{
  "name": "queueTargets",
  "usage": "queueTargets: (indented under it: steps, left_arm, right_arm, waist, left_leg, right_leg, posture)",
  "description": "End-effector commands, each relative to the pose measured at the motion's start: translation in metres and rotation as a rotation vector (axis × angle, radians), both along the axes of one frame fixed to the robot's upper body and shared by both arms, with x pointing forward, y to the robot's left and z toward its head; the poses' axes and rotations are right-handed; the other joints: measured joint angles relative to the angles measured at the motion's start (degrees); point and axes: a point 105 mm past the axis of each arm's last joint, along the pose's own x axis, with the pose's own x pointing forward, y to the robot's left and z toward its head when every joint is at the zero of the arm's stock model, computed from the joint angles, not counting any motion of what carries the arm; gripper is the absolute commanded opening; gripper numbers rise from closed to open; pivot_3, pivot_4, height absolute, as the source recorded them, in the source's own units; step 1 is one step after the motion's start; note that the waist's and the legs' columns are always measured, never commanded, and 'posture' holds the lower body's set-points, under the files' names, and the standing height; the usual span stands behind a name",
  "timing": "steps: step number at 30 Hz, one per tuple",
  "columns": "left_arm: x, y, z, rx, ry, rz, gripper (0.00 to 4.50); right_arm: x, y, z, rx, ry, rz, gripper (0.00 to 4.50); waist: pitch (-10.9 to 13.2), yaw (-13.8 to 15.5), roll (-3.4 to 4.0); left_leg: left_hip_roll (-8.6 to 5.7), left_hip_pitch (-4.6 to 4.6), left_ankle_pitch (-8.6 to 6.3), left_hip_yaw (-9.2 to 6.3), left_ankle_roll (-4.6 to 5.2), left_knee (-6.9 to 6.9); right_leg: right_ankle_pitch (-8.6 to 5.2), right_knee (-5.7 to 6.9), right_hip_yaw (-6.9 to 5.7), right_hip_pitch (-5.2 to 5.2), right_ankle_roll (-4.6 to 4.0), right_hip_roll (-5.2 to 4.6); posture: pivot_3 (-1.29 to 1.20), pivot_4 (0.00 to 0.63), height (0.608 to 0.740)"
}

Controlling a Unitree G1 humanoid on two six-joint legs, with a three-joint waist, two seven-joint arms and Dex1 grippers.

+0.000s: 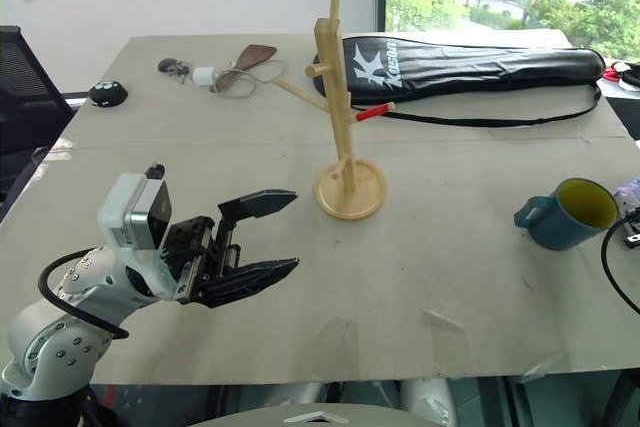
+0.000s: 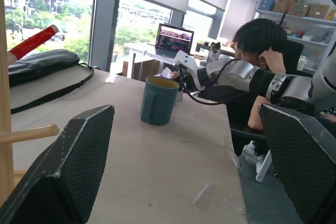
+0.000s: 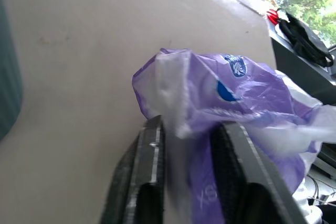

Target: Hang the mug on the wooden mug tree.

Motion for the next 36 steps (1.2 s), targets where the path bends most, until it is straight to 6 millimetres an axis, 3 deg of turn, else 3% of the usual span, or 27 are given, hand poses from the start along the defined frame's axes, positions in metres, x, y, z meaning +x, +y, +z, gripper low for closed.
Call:
queueTargets:
  steps: [1,3,6,9,11,13,15,18,21,25,36]
  left_arm:
    - [-0.002,-0.001,0.009,-0.005,-0.034,-0.012,4.50]
    - [-0.001,-0.003,0.008,-0.003,-0.030,-0.016,4.50]
    - [0.002,-0.004,0.006,0.002,-0.023,-0.019,4.50]
    - [0.007,-0.004,0.004,0.005,-0.016,-0.023,4.50]
    - [0.009,-0.004,0.003,0.009,-0.011,-0.035,4.50]
    - [0.011,-0.003,0.001,0.015,-0.006,-0.046,4.50]
    - [0.012,-0.001,0.000,0.020,-0.004,-0.055,4.50]
    - [0.010,0.000,-0.005,0.050,-0.002,-0.082,4.50]
    - [0.006,0.002,-0.011,0.083,0.003,-0.098,4.50]
    - [0.003,0.002,-0.015,0.118,-0.002,-0.103,4.50]
    - [-0.001,0.005,-0.007,0.131,-0.010,-0.069,4.50]
  right_arm:
    - [-0.016,-0.005,0.044,0.031,-0.129,0.026,2.85]
    - [-0.025,0.003,0.051,0.090,-0.128,0.082,3.82]
    - [-0.040,0.013,0.062,0.203,-0.137,0.124,3.82]
    - [-0.080,0.034,0.044,0.375,0.076,0.184,3.82]
    - [-0.111,0.059,0.029,0.459,0.252,0.251,3.82]
    - [-0.120,0.090,0.026,0.557,0.284,0.310,3.82]
    - [-0.115,0.125,0.021,0.591,0.249,0.385,3.82]
    - [-0.085,0.162,0.018,0.598,0.059,0.378,3.82]
    - [-0.070,0.177,0.012,0.578,-0.043,0.318,3.82]
    - [-0.058,0.175,0.006,0.508,-0.143,0.211,3.82]
    - [-0.022,0.178,-0.021,0.466,-0.281,0.082,3.82]
  waist:
    - [-0.04,0.19,0.14]
    - [-0.04,-0.10,0.11]
    - [-0.04,-0.30,0.10]
    - [-0.06,0.24,0.11]
    - [-0.04,0.44,0.07]
    - [-0.04,0.60,0.07]
    - [-0.03,0.10,0.01]
    - [-0.08,-0.93,-0.35]
    - [-0.07,-0.91,-0.06]
    - [-0.06,0.39,-0.04]
    - [-0.04,-0.41,0.03]
  left_leg:
    - [-0.01,-0.01,0.00,0.02,0.00,0.00]
    - [-0.01,-0.02,0.00,0.06,0.00,0.00]
    - [0.03,0.01,0.00,0.06,0.01,-0.02]
    - [0.05,0.02,-0.01,0.04,0.01,-0.08]
    - [0.05,-0.02,-0.03,-0.09,0.04,-0.08]
    - [0.03,-0.04,-0.05,-0.10,0.08,-0.08]
    - [0.04,-0.02,-0.06,-0.12,0.08,-0.09]
    - [0.08,0.11,-0.06,0.01,0.07,-0.04]
    - [0.00,0.13,-0.06,0.08,0.07,0.02]
    - [-0.02,0.02,-0.06,-0.13,0.07,-0.03]
    - [-0.02,0.06,-0.05,-0.09,0.07,0.00]
  right_leg:
    - [0.00,-0.01,0.00,0.00,0.00,-0.02]
    - [0.00,-0.04,0.06,0.01,0.00,-0.02]
    - [0.00,-0.03,0.09,0.02,0.00,0.03]
    - [0.00,-0.04,0.07,0.02,0.00,0.03]
    - [0.00,-0.09,-0.07,0.04,0.00,0.03]
    - [0.00,-0.08,-0.08,0.04,0.00,-0.02]
    - [0.00,-0.08,-0.08,0.06,0.00,0.01]
    - [0.04,0.02,0.05,0.07,0.05,0.06]
    - [0.11,0.05,0.07,0.07,0.11,-0.04]
    - [0.10,-0.11,-0.18,-0.01,0.11,-0.04]
    - [0.10,0.01,-0.33,-0.01,0.11,-0.01]
  posture:
    - [0.00,0.150,0.740]
    - [0.00,0.150,0.740]
    - [0.00,0.150,0.740]
    - [0.00,0.150,0.740]
    - [0.00,0.150,0.740]
    - [0.00,0.150,0.740]
    - [0.00,0.150,0.740]
    - [0.00,0.150,0.740]
    - [0.00,0.150,0.740]
    - [0.00,0.150,0.740]
    - [0.00,0.150,0.740]
